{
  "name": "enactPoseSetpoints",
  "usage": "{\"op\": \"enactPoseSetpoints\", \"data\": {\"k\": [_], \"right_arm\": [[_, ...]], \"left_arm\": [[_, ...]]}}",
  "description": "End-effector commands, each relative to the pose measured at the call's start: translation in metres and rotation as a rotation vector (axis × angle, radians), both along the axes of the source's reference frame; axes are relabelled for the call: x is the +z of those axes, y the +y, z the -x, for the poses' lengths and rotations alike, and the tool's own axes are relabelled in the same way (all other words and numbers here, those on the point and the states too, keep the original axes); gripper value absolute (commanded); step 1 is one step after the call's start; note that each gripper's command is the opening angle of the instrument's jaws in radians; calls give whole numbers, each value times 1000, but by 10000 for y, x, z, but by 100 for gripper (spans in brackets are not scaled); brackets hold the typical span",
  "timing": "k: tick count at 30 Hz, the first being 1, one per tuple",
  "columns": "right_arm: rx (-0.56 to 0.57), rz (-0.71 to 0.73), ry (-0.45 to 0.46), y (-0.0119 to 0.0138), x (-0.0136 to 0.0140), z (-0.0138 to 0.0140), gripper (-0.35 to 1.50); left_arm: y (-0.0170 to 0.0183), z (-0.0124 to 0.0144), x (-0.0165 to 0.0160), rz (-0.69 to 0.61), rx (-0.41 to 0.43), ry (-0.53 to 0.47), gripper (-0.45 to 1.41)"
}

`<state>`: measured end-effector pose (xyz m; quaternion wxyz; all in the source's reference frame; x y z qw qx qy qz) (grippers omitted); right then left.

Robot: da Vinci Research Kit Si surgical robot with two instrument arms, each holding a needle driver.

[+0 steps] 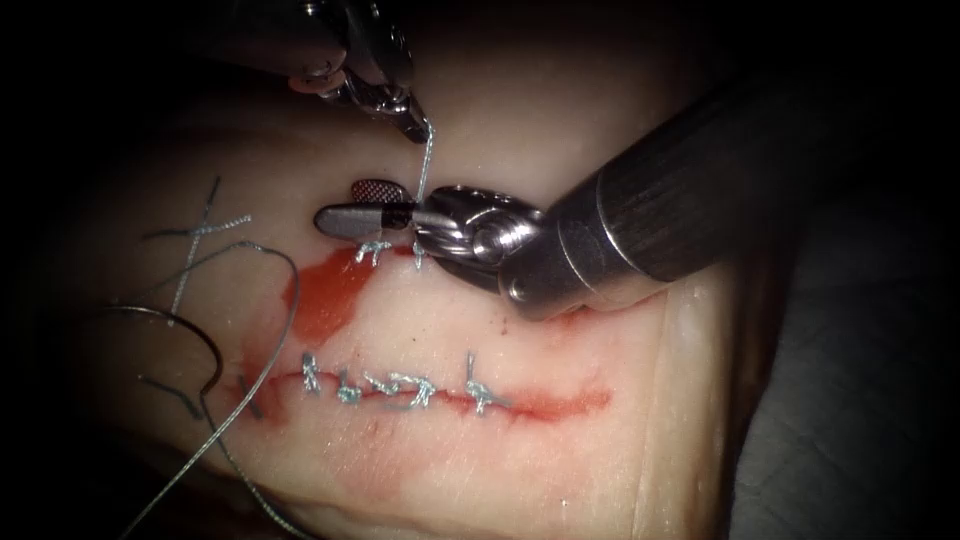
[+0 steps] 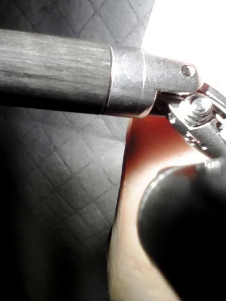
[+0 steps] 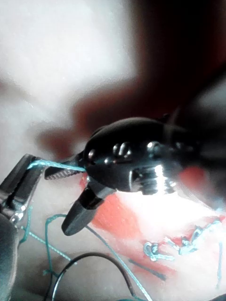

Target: Wound Closure

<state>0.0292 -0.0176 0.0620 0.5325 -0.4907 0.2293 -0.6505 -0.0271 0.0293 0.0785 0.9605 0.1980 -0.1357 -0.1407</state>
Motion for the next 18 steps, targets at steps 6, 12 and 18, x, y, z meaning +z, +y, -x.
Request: {"op": "enactPoseSetpoints", "data": {"k": [6,12,18], "right_arm": [[18,-33,12,3,1,-9,52],[29,-64,23,3,1,-6,-3],[33,-71,28,1,3,-4,-35]], "left_arm": [[4,4,5,3,-1,0,-45],[3,4,5,5,0,3,-45],[3,4,5,5,0,2,-45]]}}
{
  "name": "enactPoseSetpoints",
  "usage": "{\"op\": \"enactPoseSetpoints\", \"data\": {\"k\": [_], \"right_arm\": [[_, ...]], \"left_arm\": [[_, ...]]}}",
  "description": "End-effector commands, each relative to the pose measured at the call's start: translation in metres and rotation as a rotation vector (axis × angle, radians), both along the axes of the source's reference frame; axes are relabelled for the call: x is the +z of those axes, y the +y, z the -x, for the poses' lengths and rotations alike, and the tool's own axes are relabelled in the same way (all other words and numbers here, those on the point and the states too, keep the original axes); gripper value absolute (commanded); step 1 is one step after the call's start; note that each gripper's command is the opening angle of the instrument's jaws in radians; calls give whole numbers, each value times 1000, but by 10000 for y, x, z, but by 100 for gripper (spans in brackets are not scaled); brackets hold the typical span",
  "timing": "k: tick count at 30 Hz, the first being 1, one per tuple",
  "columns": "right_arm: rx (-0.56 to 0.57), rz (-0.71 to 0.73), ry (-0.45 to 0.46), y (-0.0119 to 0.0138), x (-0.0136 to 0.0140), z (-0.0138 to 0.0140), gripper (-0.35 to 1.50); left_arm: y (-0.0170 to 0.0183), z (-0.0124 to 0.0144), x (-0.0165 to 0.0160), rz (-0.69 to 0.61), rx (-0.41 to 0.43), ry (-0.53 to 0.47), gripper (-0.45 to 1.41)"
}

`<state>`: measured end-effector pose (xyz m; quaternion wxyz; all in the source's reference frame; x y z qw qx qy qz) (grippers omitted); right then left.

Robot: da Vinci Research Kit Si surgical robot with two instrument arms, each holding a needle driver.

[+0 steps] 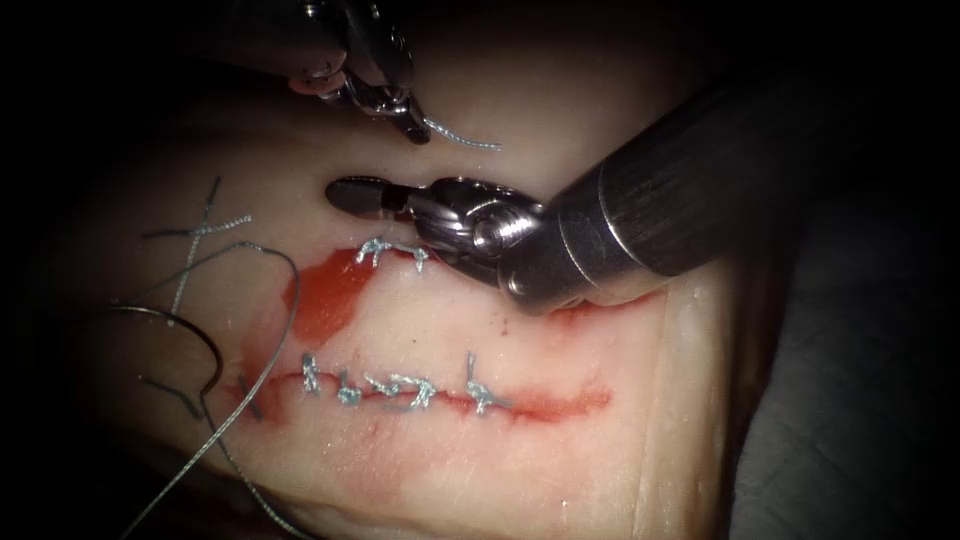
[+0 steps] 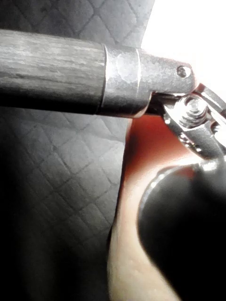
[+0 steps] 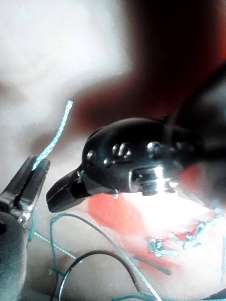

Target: Wound Closure

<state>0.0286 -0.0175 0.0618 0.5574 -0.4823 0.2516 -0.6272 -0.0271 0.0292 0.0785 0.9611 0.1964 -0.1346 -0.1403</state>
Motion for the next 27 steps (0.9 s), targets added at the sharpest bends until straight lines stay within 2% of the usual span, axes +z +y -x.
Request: {"op": "enactPoseSetpoints", "data": {"k": [1,9,10,11,12,13,14,16,17,18,21,24,27], "right_arm": [[0,2,2,0,5,-10,-35],[-2,0,-3,0,5,-9,-35],[-2,-1,-3,1,5,-9,-18],[4,-1,-7,2,4,-9,10],[6,-3,-7,4,3,-7,52],[-10,25,-18,6,3,-6,76],[-22,56,-24,7,2,-3,89],[-29,98,-30,12,0,5,103],[-36,121,-33,17,-3,13,113],[-36,121,-33,17,-3,13,113],[-13,126,-42,28,-10,29,118],[52,124,-62,41,-20,46,121],[158,144,-43,49,-30,65,128]], "left_arm": [[4,4,5,4,0,2,-45],[5,4,5,5,1,4,-45],[5,3,5,5,2,3,-45],[4,1,5,7,4,4,-45],[4,-1,5,12,7,5,-45],[4,-5,4,8,16,11,-45],[2,-12,3,-3,36,27,-45],[-2,-26,3,-57,37,71,-45],[-7,-43,3,-122,38,122,-45],[-7,-43,3,-122,38,122,-45],[-11,-69,7,-179,25,180,-45],[-14,-94,14,-226,15,241,-45],[-19,-118,25,-274,17,301,-45]]}}
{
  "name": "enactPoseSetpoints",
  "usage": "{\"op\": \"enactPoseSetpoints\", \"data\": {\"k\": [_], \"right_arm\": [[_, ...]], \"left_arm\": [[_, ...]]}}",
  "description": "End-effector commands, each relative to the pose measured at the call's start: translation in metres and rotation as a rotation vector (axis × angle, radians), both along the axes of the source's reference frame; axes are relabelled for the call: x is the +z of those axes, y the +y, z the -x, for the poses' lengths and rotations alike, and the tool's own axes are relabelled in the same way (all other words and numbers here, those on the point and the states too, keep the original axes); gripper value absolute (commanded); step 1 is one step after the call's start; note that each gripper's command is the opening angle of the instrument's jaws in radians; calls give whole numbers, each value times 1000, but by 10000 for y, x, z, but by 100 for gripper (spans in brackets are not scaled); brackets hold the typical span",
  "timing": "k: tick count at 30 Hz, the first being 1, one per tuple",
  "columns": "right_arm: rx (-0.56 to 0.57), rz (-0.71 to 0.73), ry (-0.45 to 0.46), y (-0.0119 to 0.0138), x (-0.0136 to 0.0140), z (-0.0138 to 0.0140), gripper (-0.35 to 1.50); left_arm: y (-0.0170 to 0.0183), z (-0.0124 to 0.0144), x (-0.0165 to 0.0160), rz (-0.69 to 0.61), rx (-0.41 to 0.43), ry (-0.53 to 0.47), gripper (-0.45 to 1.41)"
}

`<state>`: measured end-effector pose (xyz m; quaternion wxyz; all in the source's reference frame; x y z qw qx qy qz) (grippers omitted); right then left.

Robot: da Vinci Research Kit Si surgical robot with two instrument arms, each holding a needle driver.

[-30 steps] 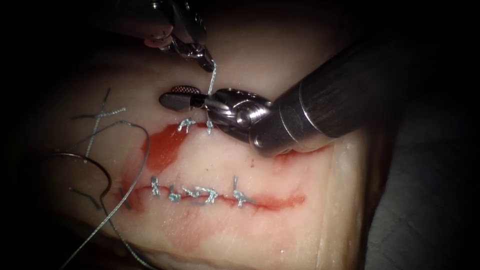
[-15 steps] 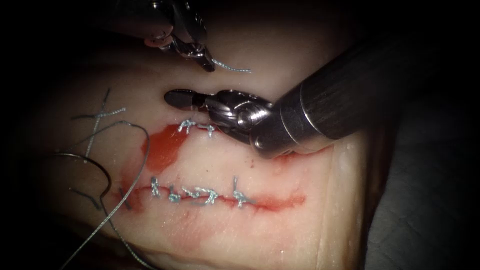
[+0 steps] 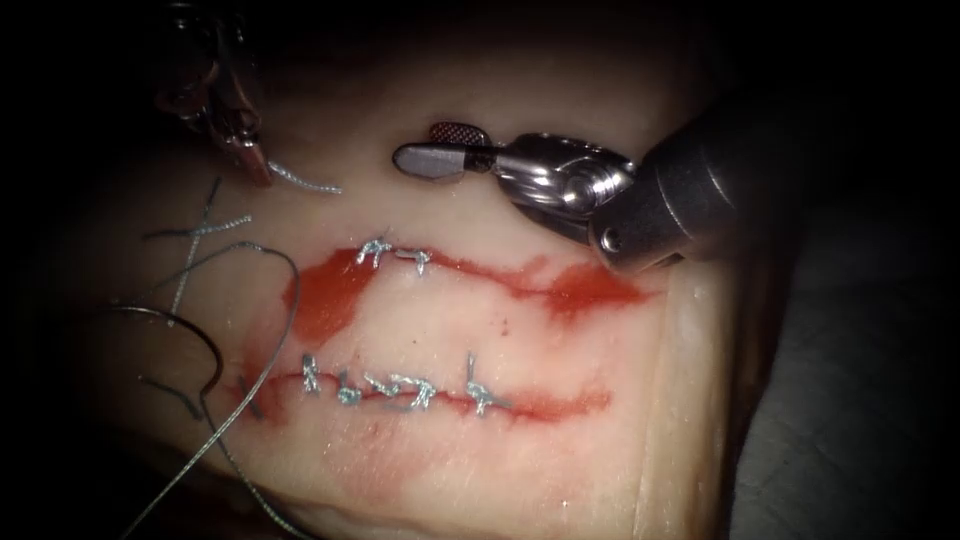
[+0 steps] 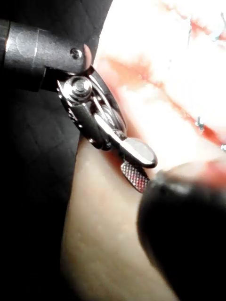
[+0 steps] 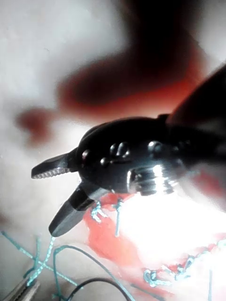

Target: Wound Closure

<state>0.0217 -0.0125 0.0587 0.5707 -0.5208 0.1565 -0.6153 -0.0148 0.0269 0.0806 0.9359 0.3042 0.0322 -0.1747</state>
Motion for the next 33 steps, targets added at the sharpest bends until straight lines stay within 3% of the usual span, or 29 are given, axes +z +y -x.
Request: {"op": "enactPoseSetpoints", "data": {"k": [1,5,10,14,21,33], "right_arm": [[67,21,33,-3,-3,5,128],[217,95,126,-23,-13,37,128],[326,63,111,-46,-21,62,126],[343,39,122,-45,-18,62,125],[322,58,138,-53,-2,60,125],[323,72,135,-60,5,51,125]], "left_arm": [[3,-2,8,-10,-1,7,-45],[-1,-29,12,-51,-15,43,-45],[-14,-59,2,-149,-8,111,-45],[-26,-65,-6,-201,-17,100,-45],[-23,-63,-4,-176,-23,125,-45],[-10,-65,60,-38,-36,204,-45]]}}
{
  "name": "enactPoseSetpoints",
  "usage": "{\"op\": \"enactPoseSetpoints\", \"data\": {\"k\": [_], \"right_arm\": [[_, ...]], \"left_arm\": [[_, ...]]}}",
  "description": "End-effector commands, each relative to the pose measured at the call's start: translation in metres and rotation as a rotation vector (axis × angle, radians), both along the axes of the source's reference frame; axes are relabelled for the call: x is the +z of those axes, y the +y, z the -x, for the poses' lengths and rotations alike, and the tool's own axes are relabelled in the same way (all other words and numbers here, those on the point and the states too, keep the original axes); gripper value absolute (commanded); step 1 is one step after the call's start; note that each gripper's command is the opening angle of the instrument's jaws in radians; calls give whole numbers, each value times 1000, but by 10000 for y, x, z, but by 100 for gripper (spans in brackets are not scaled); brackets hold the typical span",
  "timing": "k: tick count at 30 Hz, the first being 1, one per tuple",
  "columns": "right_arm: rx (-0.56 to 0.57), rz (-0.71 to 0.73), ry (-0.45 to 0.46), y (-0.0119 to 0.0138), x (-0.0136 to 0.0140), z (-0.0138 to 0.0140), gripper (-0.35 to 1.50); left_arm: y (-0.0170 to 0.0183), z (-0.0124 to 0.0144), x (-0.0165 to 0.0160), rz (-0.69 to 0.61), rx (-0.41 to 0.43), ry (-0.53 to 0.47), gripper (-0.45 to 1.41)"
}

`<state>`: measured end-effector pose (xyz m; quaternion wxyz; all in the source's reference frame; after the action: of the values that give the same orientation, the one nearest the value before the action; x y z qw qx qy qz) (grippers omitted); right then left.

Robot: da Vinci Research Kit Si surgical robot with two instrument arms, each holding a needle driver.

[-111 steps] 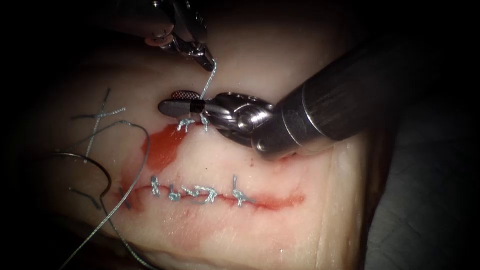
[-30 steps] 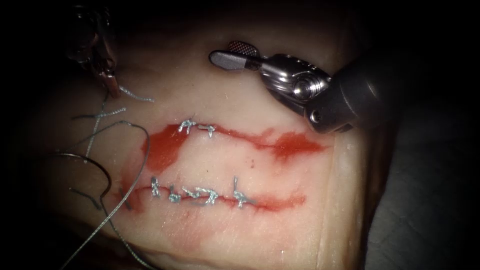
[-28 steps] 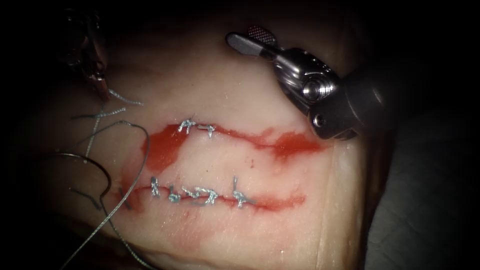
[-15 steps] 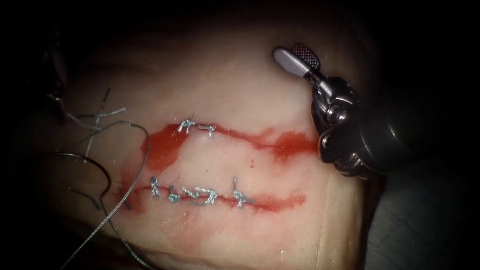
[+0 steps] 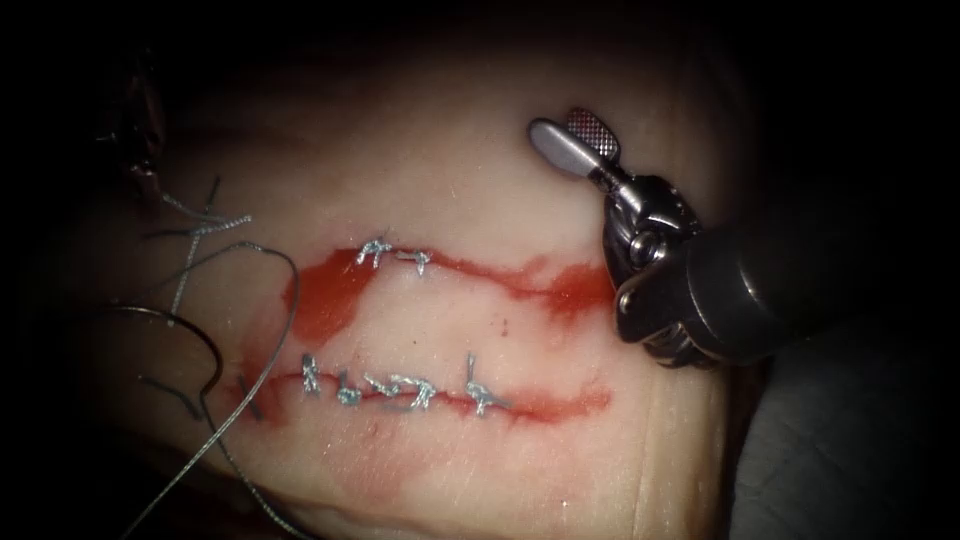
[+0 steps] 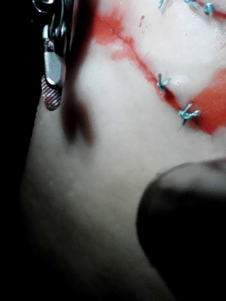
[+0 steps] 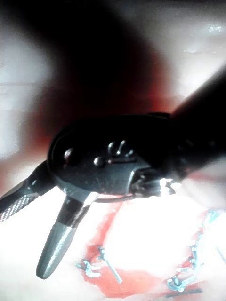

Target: Wound Closure

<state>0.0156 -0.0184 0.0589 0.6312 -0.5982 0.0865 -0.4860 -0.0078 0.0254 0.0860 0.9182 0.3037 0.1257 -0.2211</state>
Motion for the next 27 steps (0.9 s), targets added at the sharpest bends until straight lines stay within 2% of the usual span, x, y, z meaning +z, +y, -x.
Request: {"op": "enactPoseSetpoints", "data": {"k": [1,3,4,5,6,7,9,10,11,13,15,18,20,27], "right_arm": [[3,1,3,-1,3,-11,125],[4,0,2,-2,2,-12,125],[5,0,2,-2,2,-12,126],[5,1,1,-2,2,-13,126],[6,1,1,-3,2,-13,126],[6,1,1,-3,2,-13,126],[6,1,1,-3,2,-14,126],[6,1,1,-3,2,-14,128],[6,1,1,-3,2,-14,128],[6,1,1,-3,2,-14,128],[7,1,0,-3,2,-14,128],[7,1,0,-4,1,-15,128],[8,1,0,-4,1,-15,128],[8,2,0,-5,2,-15,130]], "left_arm": [[5,4,11,11,1,7,-45],[6,4,22,22,10,23,-45],[6,3,26,23,13,27,-35],[6,4,31,28,14,31,-11],[5,5,36,34,13,32,53],[5,5,36,34,13,32,53],[3,6,39,34,37,19,88],[2,6,40,25,107,-32,100],[2,6,40,25,107,-32,100],[-1,6,43,20,168,-75,101],[-7,7,48,12,191,-66,100],[-14,8,56,6,226,-92,111],[-14,7,56,-1,237,-105,111],[1,-5,25,-47,260,-133,113]]}}
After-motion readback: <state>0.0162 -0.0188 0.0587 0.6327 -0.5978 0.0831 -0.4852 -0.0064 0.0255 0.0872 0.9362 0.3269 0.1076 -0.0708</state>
